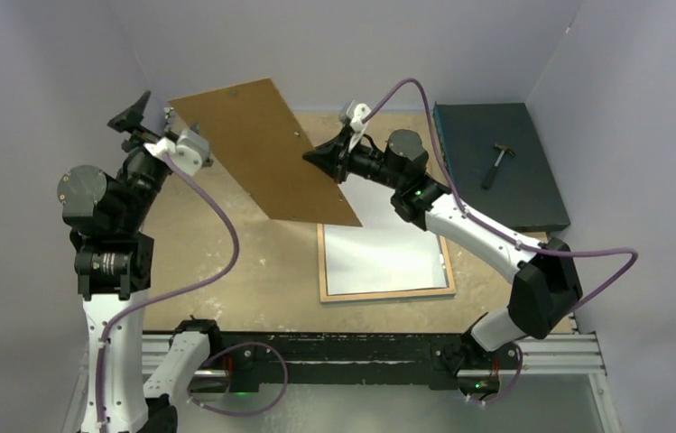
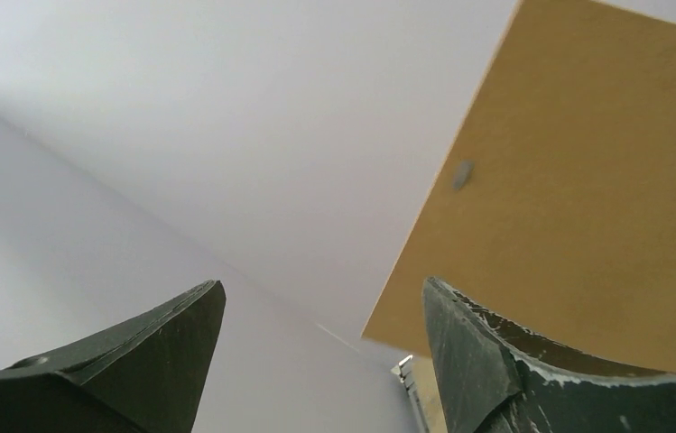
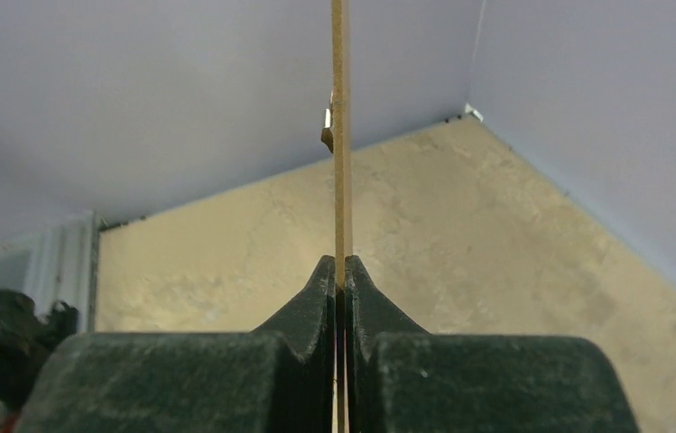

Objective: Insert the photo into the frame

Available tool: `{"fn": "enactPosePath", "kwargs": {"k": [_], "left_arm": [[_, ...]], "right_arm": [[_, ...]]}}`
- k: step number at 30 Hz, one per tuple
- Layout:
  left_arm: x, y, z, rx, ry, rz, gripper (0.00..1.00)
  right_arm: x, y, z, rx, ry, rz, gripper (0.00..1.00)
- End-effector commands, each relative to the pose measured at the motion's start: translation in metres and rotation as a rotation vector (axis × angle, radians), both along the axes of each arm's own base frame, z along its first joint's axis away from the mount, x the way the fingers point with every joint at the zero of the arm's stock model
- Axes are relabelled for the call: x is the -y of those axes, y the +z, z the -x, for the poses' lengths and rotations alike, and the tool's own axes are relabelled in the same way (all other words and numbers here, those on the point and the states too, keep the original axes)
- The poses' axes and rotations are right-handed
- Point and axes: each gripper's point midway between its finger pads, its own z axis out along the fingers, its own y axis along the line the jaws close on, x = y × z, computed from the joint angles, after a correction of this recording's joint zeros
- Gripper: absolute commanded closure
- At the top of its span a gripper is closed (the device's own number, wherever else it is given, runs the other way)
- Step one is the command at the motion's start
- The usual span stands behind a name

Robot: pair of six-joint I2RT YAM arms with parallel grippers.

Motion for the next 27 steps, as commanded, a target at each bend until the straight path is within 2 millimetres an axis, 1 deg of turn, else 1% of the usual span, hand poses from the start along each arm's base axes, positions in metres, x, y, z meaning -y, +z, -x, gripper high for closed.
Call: {"fn": "enactPosePath", "kwargs": {"k": [1, 4, 6, 7, 10, 13, 16, 19, 21, 22, 25, 27], "left_arm": [[-0.027, 0.025, -0.014, -0.042, 0.13, 0.246, 0.2], [-0.031, 0.007, -0.03, -0.199, 0.172, 0.306, 0.2], [-0.035, -0.006, -0.037, -0.287, 0.206, 0.337, 0.2], [-0.039, -0.012, -0.04, -0.315, 0.232, 0.354, 0.2], [-0.046, -0.031, -0.046, -0.381, 0.289, 0.378, 0.2], [-0.047, -0.053, -0.049, -0.437, 0.305, 0.39, 0.2], [-0.045, -0.076, -0.053, -0.49, 0.305, 0.402, 0.21], [-0.041, -0.104, -0.059, -0.548, 0.297, 0.402, 0.24], [-0.038, -0.122, -0.063, -0.572, 0.281, 0.401, 0.25], [-0.036, -0.136, -0.065, -0.599, 0.278, 0.399, 0.25], [-0.031, -0.166, -0.07, -0.665, 0.262, 0.393, 0.28], [-0.028, -0.182, -0.073, -0.705, 0.252, 0.393, 0.31]], "right_arm": [[0.012, 0.022, -0.021, -0.252, -0.037, -0.156, 1.0], [0.018, 0.019, -0.036, -0.358, -0.054, -0.174, 1.0], [0.028, 0.016, -0.045, -0.444, -0.056, -0.187, 1.0], [0.033, 0.015, -0.046, -0.484, -0.038, -0.193, 1.0], [0.056, 0.016, -0.046, -0.571, -0.001, -0.217, 1.0], [0.087, 0.013, -0.049, -0.661, -0.008, -0.258, 1.0], [0.124, 0.001, -0.052, -0.814, -0.027, -0.308, 1.0], [0.156, -0.021, -0.049, -0.948, -0.046, -0.344, 1.0], [0.171, -0.036, -0.043, -1.009, -0.063, -0.368, 1.0], [0.178, -0.038, -0.042, -1.021, -0.074, -0.38, 1.0], [0.199, -0.051, -0.044, -1.063, -0.157, -0.389, 1.0], [0.212, -0.057, -0.046, -1.079, -0.213, -0.386, 1.0]]}}
